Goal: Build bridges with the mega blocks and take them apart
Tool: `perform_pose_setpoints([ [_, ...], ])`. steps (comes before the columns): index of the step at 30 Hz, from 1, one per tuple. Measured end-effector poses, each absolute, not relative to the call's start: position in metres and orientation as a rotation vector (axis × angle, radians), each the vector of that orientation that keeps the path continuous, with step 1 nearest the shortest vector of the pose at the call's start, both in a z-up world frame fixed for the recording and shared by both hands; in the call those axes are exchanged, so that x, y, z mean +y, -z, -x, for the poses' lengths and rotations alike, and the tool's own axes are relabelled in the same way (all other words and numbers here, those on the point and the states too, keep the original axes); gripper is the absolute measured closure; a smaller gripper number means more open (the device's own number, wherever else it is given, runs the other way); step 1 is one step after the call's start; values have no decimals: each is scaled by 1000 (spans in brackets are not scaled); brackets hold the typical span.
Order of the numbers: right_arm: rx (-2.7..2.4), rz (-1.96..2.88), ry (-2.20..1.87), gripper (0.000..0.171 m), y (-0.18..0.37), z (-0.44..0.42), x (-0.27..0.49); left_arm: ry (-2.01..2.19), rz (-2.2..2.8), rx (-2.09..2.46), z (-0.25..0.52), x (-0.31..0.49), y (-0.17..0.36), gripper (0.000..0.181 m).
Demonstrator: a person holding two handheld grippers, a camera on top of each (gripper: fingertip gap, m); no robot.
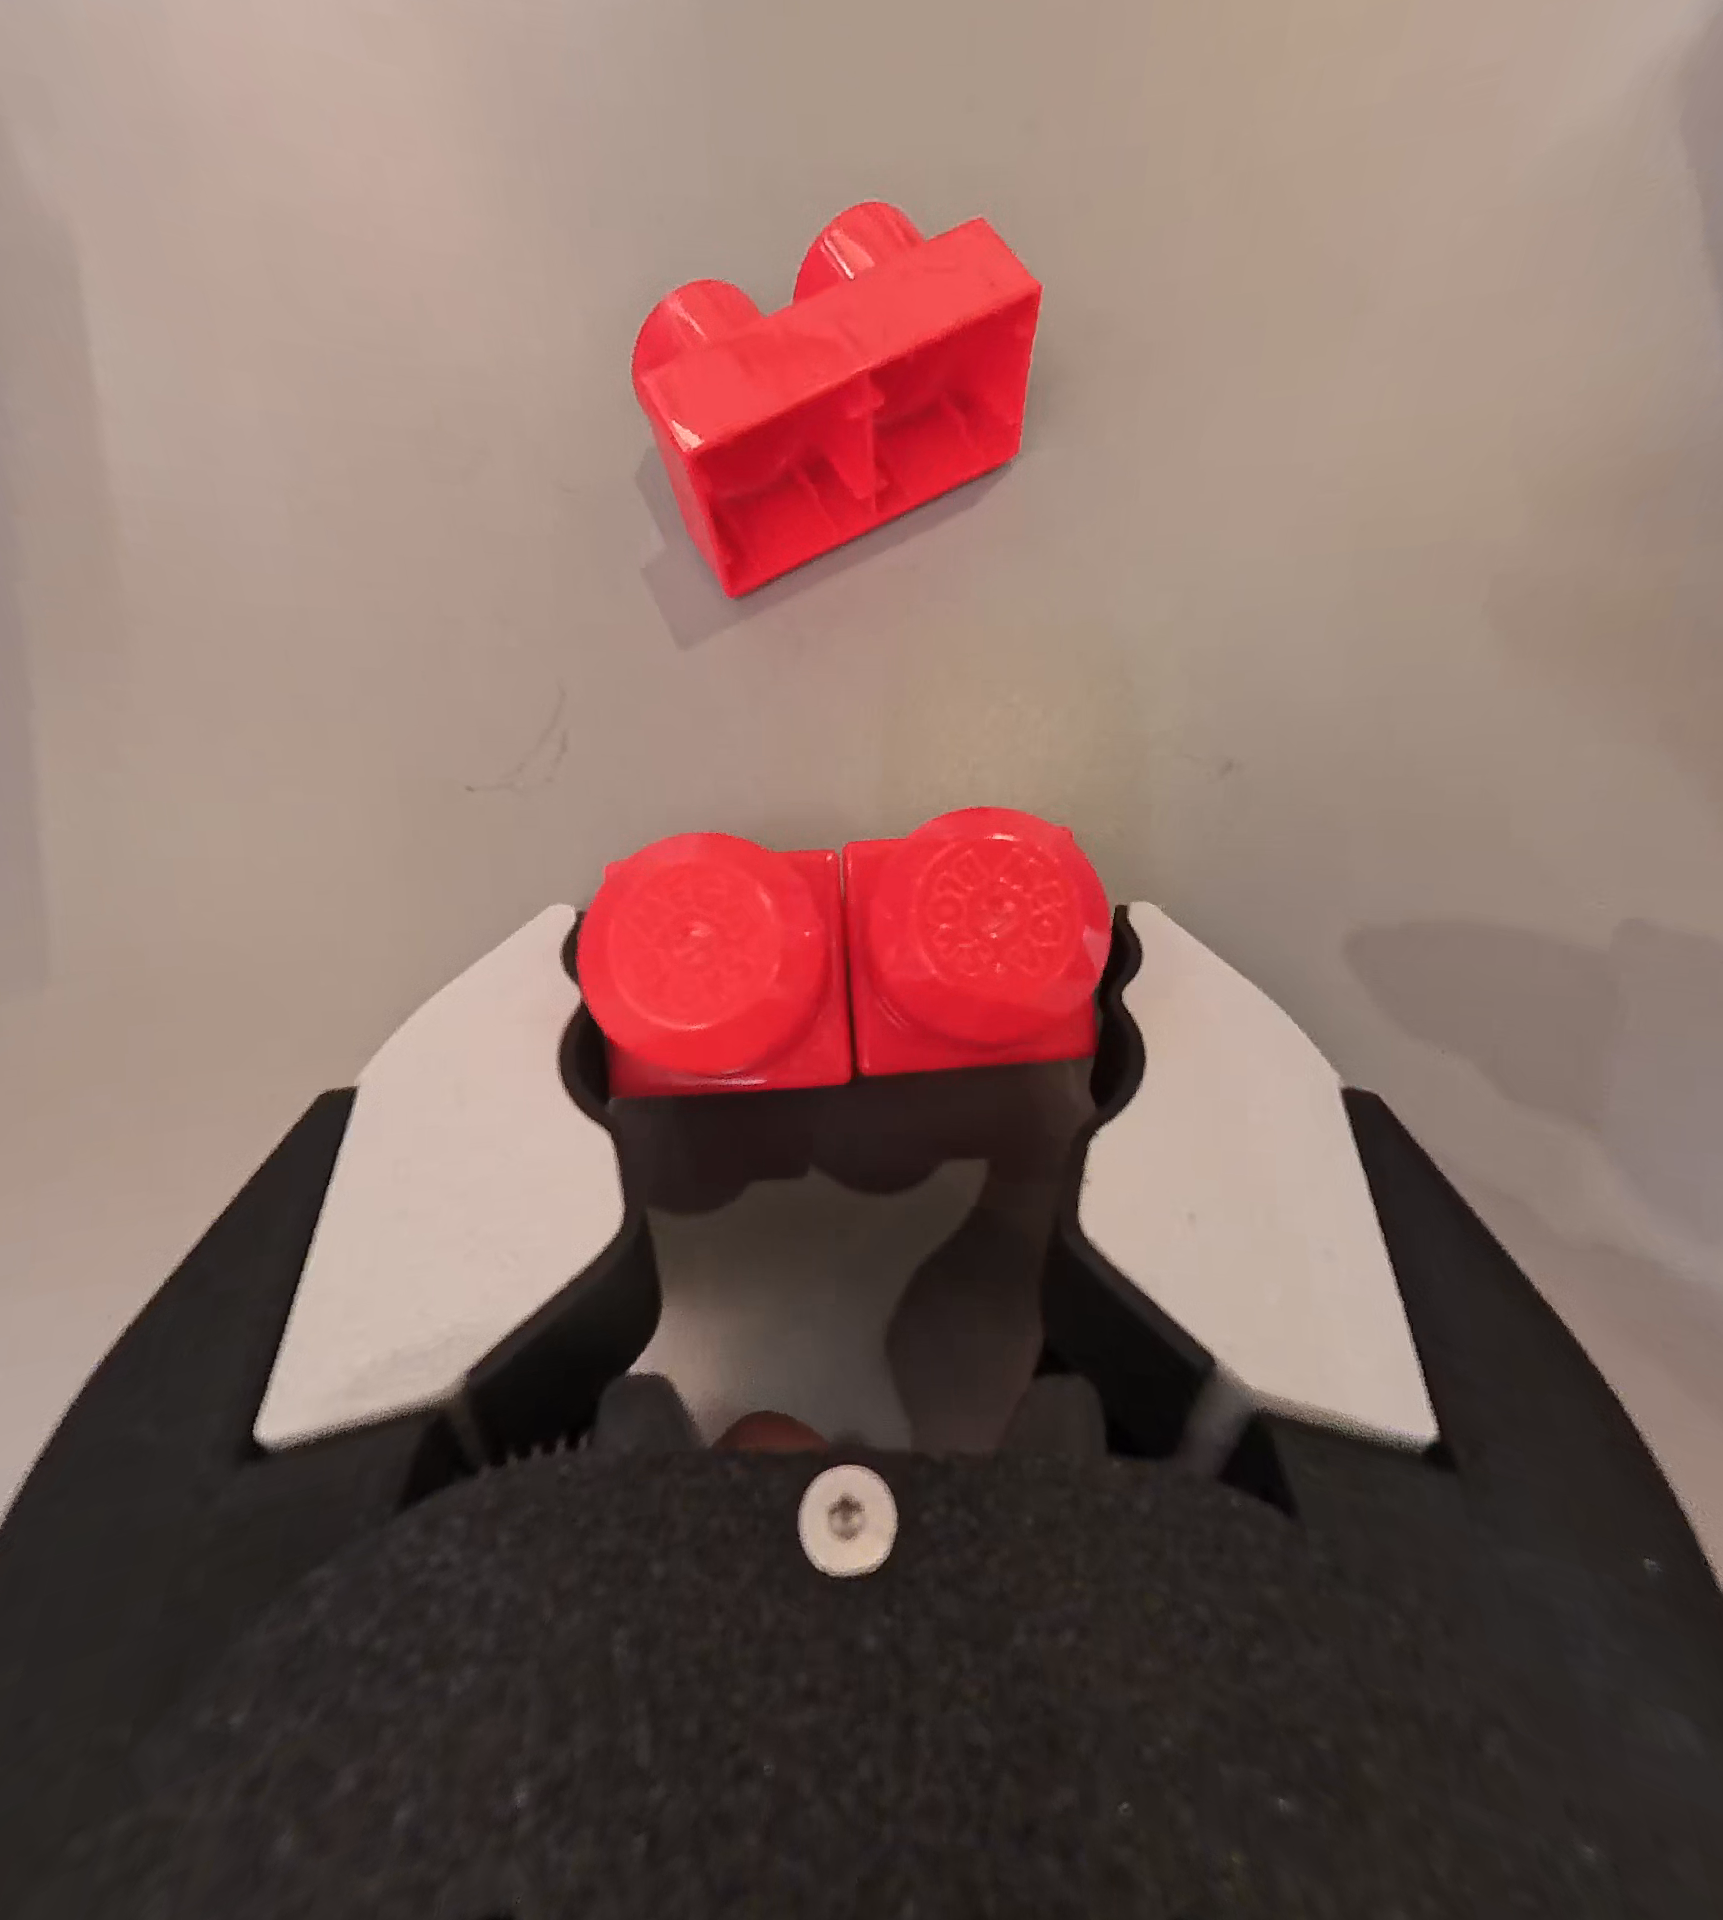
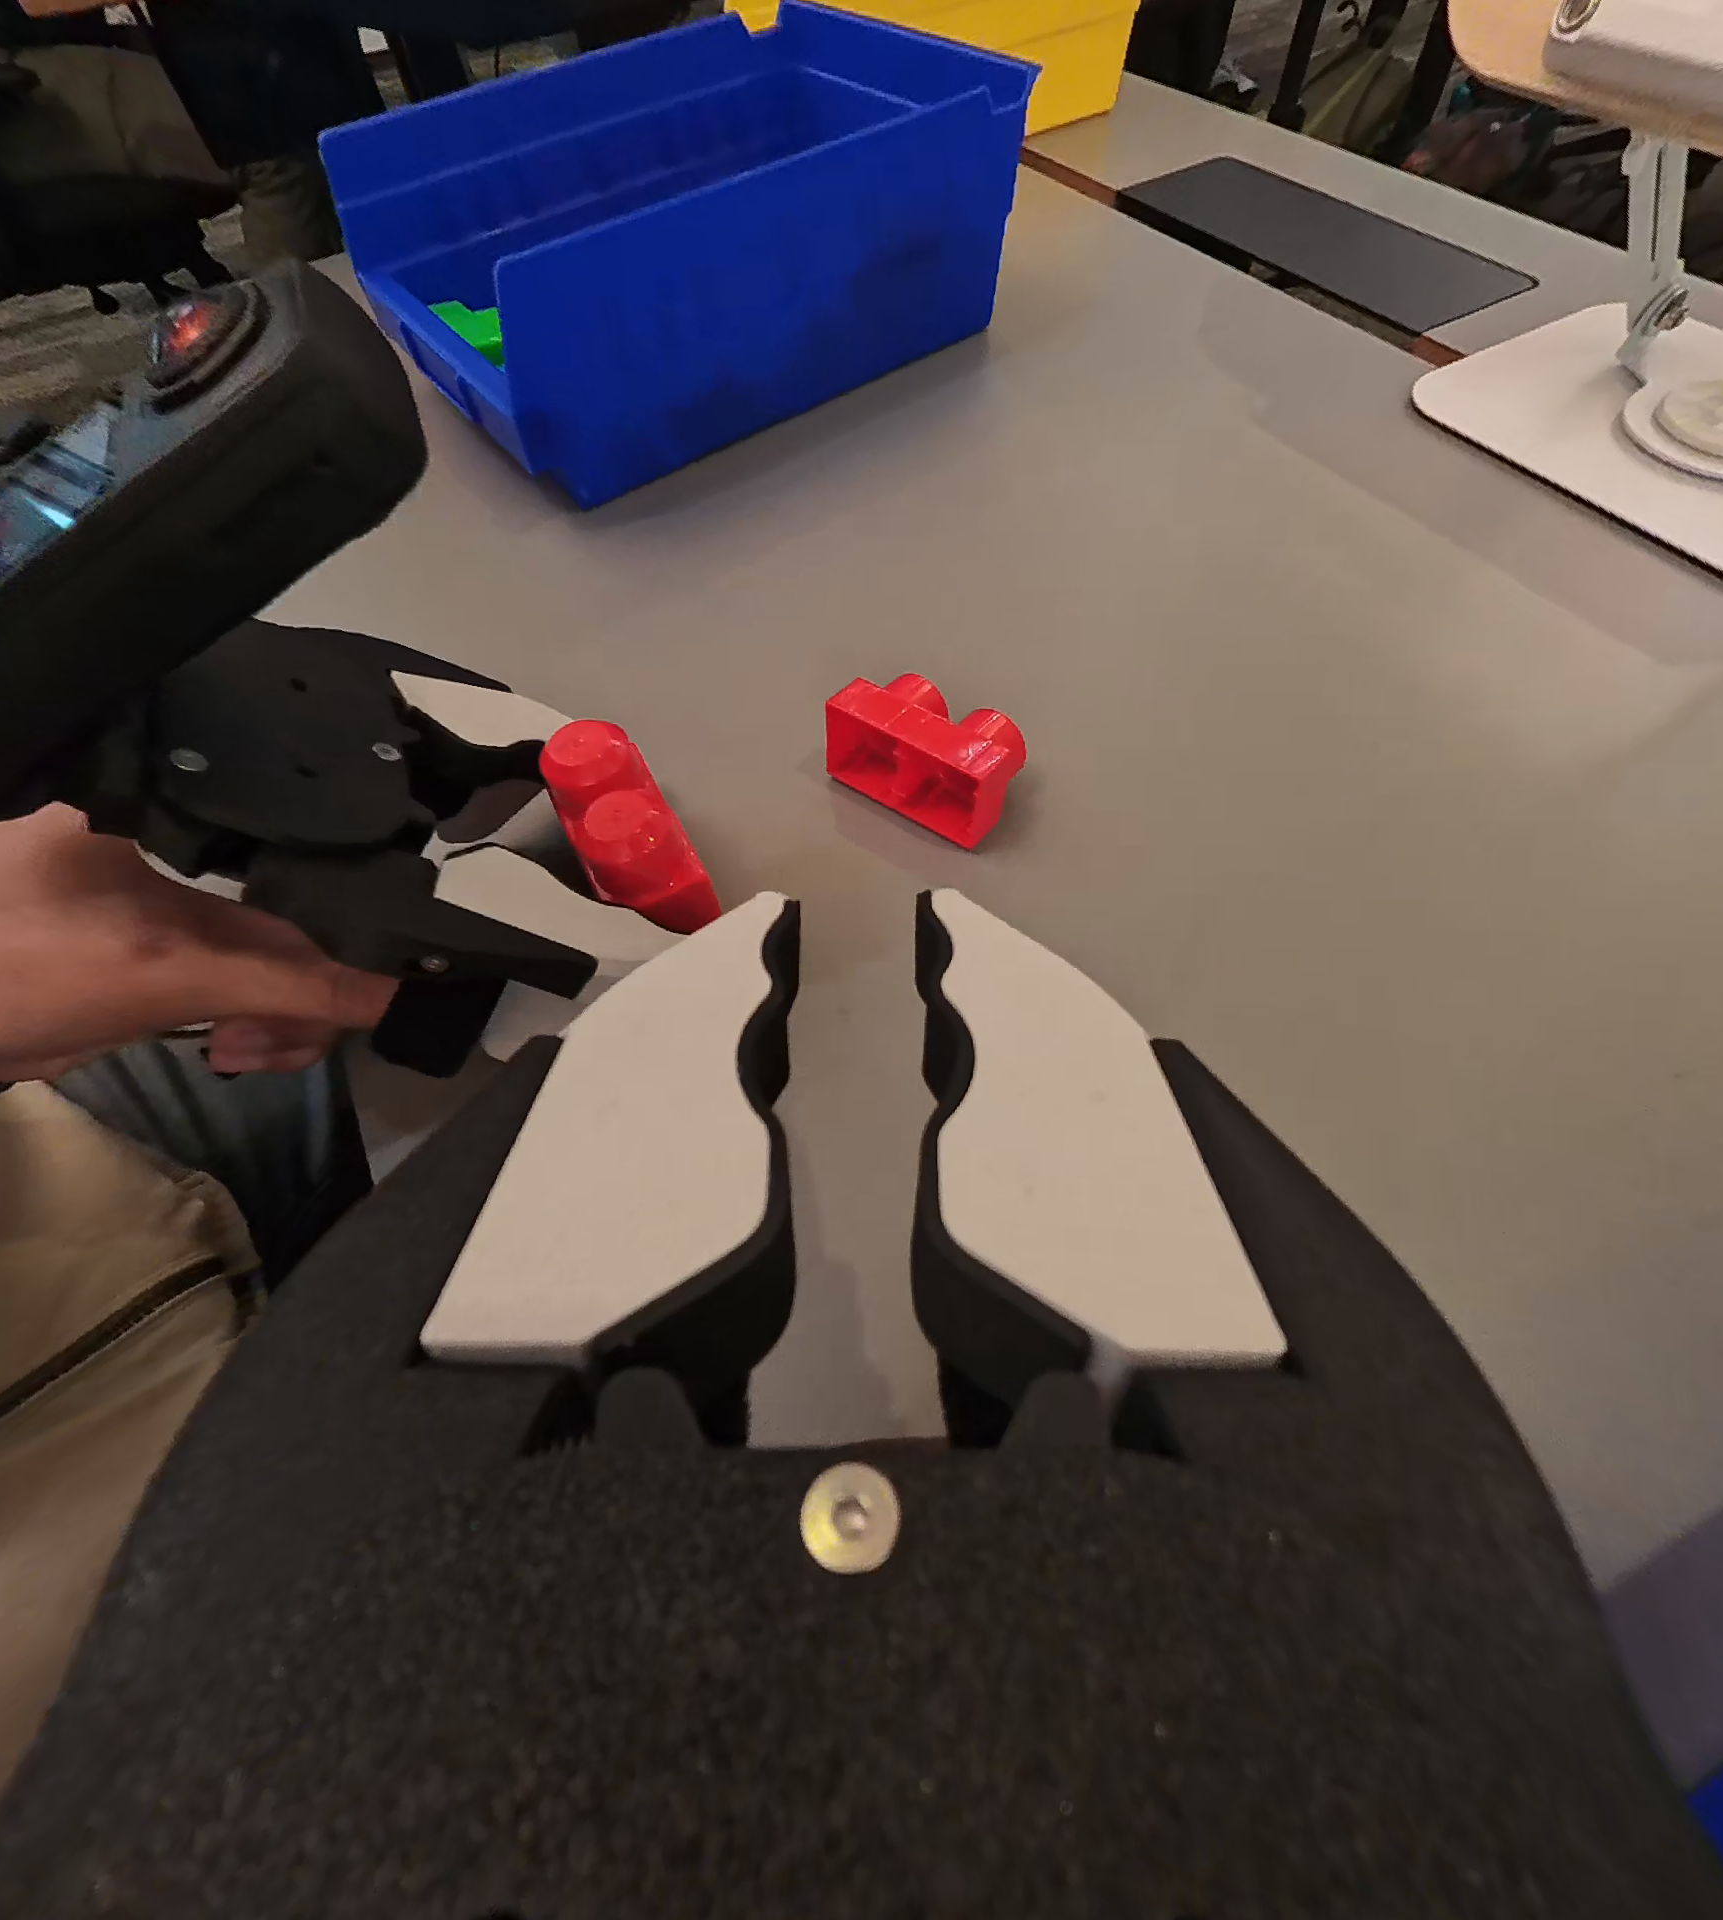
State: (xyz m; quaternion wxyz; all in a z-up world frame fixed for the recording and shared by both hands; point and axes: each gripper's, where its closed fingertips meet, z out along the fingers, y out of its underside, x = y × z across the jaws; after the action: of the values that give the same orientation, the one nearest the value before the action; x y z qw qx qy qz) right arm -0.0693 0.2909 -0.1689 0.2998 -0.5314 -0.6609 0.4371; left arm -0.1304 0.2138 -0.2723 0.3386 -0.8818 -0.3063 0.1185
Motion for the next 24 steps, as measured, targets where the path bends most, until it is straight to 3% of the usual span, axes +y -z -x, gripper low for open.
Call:
perform_pose_setpoints([
  [24,-1761,1405,-1160,151,166,67,290,-306,2306,-792,128,212,273,93],
])
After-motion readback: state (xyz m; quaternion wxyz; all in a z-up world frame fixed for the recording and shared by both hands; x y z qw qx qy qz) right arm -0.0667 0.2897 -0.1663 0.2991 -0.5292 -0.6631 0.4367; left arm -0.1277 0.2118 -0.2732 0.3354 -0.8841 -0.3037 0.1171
